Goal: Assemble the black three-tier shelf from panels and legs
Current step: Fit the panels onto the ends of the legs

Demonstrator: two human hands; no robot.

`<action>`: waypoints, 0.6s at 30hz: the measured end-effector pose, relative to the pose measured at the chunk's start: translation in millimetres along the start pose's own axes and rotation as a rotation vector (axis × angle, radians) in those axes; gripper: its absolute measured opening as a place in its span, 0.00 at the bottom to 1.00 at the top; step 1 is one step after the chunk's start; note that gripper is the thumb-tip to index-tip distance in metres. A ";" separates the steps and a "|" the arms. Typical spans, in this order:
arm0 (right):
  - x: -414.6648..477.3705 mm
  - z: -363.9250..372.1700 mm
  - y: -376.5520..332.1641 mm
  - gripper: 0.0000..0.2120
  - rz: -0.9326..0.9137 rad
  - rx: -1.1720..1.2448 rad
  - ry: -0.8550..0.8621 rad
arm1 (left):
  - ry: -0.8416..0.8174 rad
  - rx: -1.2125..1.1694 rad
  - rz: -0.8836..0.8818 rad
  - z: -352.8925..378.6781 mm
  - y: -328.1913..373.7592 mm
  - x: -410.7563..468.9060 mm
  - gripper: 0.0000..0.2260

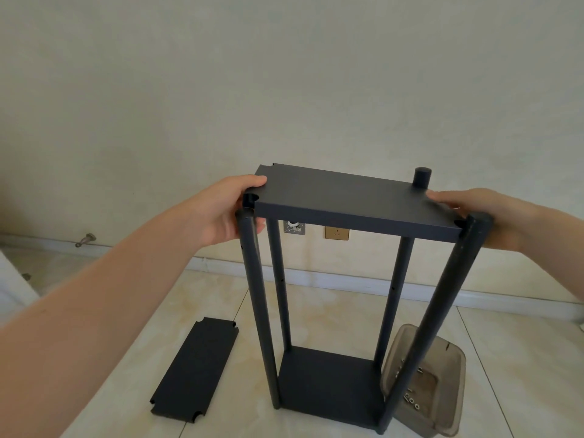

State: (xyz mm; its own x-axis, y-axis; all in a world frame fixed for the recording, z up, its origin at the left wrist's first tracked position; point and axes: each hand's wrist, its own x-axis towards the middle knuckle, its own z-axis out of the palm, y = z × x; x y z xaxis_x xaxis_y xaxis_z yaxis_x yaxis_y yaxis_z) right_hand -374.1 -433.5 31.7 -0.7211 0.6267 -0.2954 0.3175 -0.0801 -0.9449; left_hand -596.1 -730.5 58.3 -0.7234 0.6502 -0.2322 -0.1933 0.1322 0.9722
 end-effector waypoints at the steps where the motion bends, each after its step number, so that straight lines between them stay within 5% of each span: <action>1: -0.4 2.5 -0.1 0.17 0.002 0.017 0.019 | -0.003 -0.007 0.000 -0.2 0.2 -0.2 0.07; 18: -3.7 3.5 2.0 0.14 -0.032 0.099 0.062 | 0.008 -0.014 -0.129 -7.1 -13.4 19.2 0.08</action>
State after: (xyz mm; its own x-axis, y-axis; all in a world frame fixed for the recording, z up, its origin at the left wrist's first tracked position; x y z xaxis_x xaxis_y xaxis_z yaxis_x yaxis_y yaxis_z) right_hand -372.9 -438.7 30.4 -0.6898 0.6763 -0.2587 0.2307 -0.1334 -0.9638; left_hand -612.1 -725.1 40.7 -0.6972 0.6224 -0.3557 -0.2943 0.2040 0.9337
